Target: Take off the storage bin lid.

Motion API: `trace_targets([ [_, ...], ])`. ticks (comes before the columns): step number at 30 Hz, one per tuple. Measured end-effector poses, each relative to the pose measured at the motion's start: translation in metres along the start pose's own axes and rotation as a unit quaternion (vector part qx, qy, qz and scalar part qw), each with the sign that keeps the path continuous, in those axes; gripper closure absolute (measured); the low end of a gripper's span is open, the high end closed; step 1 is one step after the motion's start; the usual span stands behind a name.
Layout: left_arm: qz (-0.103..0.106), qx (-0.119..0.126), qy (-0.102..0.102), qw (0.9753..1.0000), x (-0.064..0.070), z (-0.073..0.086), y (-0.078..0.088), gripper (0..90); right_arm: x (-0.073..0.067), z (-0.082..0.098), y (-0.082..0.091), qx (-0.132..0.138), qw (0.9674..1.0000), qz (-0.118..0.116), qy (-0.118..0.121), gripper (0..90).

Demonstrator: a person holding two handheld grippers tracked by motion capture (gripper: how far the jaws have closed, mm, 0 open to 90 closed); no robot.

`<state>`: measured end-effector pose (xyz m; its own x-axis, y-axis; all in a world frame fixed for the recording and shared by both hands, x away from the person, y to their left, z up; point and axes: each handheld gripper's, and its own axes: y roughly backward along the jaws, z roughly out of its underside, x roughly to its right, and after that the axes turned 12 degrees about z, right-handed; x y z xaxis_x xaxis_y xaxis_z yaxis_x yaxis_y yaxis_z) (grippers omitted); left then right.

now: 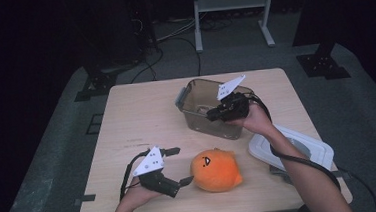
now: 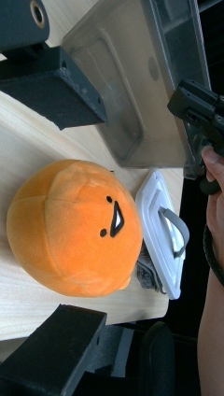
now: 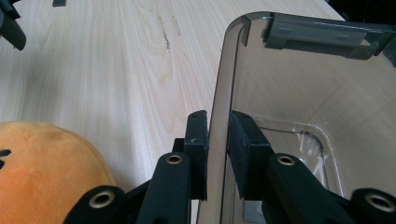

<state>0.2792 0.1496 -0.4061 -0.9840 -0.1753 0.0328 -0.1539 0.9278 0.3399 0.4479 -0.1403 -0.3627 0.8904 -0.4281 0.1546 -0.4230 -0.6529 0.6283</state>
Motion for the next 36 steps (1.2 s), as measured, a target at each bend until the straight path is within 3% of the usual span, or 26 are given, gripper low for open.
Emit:
trace_targets([
  [10,-0.001,0.001,0.0,1.0,0.0,0.0,0.001,4.8,-0.003,0.001,0.003,0.0,0.9998,-0.016,0.008,78.7],
  [36,0.001,-0.003,-0.003,1.0,0.0,0.0,0.0,4.8,-0.026,0.003,0.01,0.009,0.997,-0.07,0.032,79.5],
])
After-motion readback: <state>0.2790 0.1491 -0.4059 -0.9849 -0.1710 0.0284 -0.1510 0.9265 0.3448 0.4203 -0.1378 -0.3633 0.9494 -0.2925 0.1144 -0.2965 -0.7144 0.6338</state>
